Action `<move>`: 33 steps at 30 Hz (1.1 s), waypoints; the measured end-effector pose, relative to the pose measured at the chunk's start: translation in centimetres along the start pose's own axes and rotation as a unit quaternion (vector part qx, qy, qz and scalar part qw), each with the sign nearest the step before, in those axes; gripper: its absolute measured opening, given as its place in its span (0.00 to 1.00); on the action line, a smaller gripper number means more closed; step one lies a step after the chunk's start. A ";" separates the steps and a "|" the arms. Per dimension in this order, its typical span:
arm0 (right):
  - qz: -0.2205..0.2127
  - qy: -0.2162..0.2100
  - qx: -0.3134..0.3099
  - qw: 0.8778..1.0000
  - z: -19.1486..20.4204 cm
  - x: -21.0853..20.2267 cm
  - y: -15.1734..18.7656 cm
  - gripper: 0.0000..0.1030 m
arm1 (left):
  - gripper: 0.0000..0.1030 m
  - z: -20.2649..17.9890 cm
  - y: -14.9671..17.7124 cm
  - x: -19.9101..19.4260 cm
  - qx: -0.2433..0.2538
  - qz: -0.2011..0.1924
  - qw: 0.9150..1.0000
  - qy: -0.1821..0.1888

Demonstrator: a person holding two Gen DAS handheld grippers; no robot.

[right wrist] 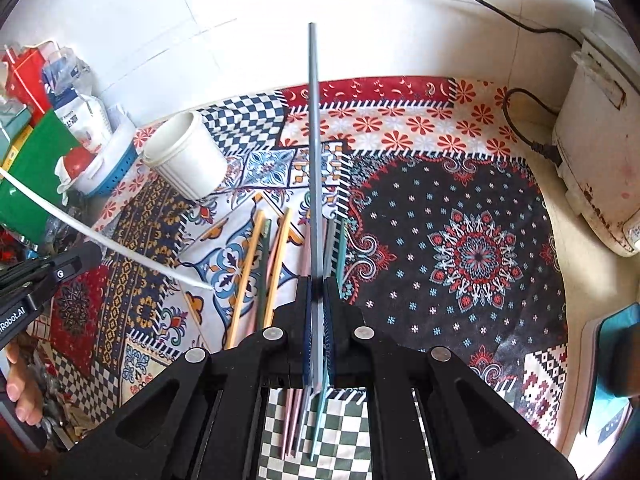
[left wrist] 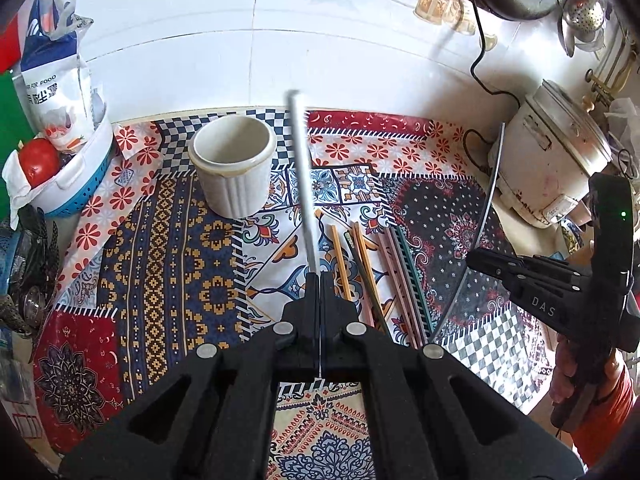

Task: Organize utensils
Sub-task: 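Lift the white stick with the left tool while the right tool lifts the grey rod, then carry the white stick with the left tool while the right tool raises the grey rod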

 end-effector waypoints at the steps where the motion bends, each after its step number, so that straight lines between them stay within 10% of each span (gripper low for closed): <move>1: -0.004 -0.005 -0.003 1.000 0.3 -0.2 -0.3 0.05 | 0.00 0.1 -0.2 -0.2 -0.002 -0.004 1.000 0.000; 16: -0.038 -0.039 -0.041 0.998 3.1 -1.4 -2.7 0.05 | 0.09 6.8 1.6 0.9 -0.109 0.015 0.993 -0.043; 33: -0.019 -0.042 -0.064 0.997 3.6 0.1 -3.5 0.03 | 0.19 13.9 5.0 8.6 -0.315 0.093 0.944 -0.027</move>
Point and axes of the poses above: each gripper's, at about its wrist camera, not at the fingertips, and x roughly the way its jaws point, z to its left, y to its underside, the point moved 3 cm from there along x, roughly the way its jaws point, and after that the axes turned 1 degree about -z, right-handed, at the moved point
